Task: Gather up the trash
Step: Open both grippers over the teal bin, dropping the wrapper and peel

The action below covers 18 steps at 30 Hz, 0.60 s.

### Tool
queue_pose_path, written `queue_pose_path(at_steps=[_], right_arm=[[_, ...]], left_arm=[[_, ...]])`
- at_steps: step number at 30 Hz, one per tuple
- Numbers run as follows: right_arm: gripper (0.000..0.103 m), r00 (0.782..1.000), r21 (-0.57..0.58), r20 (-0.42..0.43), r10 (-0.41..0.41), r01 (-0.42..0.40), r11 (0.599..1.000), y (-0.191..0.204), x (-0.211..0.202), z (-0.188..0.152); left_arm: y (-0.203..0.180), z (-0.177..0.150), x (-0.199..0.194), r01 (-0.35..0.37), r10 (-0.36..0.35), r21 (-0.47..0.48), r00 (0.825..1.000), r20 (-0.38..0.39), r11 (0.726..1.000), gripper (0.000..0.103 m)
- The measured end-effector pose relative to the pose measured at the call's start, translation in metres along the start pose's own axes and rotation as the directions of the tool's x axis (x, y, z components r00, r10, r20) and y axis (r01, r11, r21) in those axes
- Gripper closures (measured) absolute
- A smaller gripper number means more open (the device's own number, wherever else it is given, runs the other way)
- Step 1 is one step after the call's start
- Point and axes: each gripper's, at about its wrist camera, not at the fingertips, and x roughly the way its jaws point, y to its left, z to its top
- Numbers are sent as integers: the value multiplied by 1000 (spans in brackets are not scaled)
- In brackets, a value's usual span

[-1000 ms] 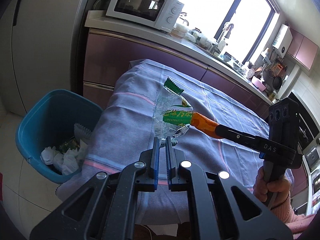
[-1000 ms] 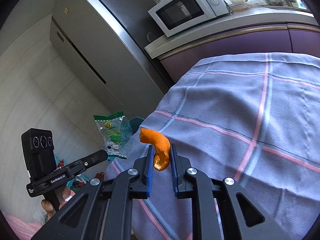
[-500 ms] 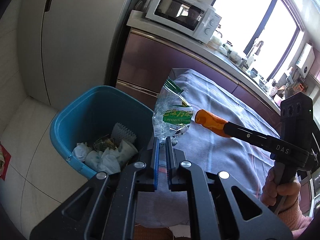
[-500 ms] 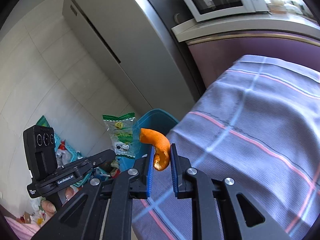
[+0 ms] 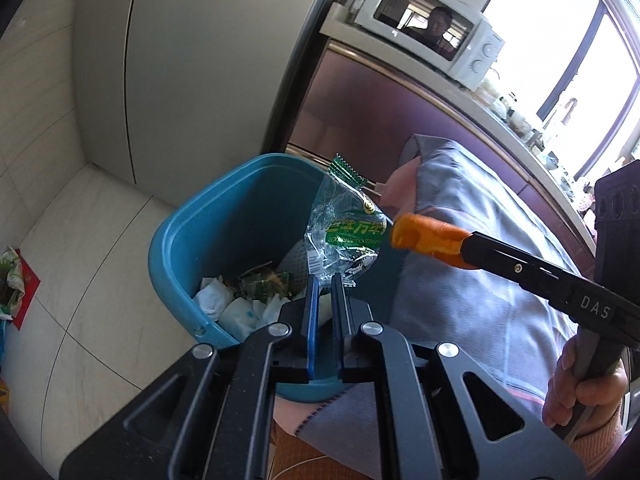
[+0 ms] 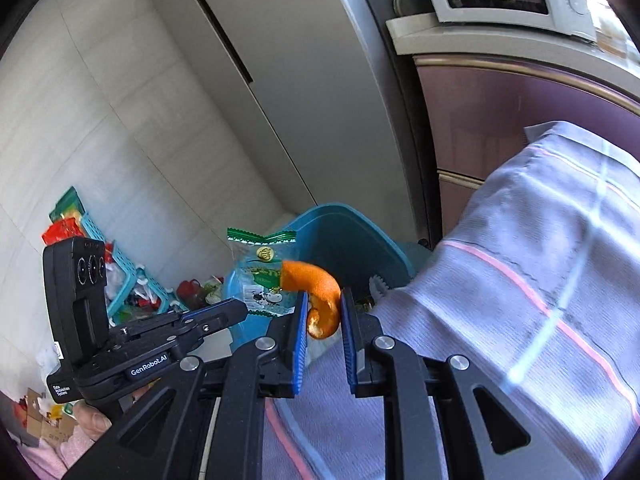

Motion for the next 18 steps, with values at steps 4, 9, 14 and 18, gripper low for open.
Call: queue_pose_path(at_steps=[4,9,14,18], right_arm=[[85,999,-7,-39,-10,9,1000,7,20,5],[84,998,-1,-58,-8,8,1000,11,34,2],[78,1000,20,-29,0,0,1000,4,26,0],[73,1000,35,12,13,-13,999,-3,10,-2]], left_arm=[[8,3,17,-15,14,-19,1000,-24,1000,96],[13,1,39,-17,15,-40,999,-52,999,84],[15,-6,50,-8,4,-56,998,-66,998,82],[9,-10,39,9,-10,-36,1000,-27,999,72]])
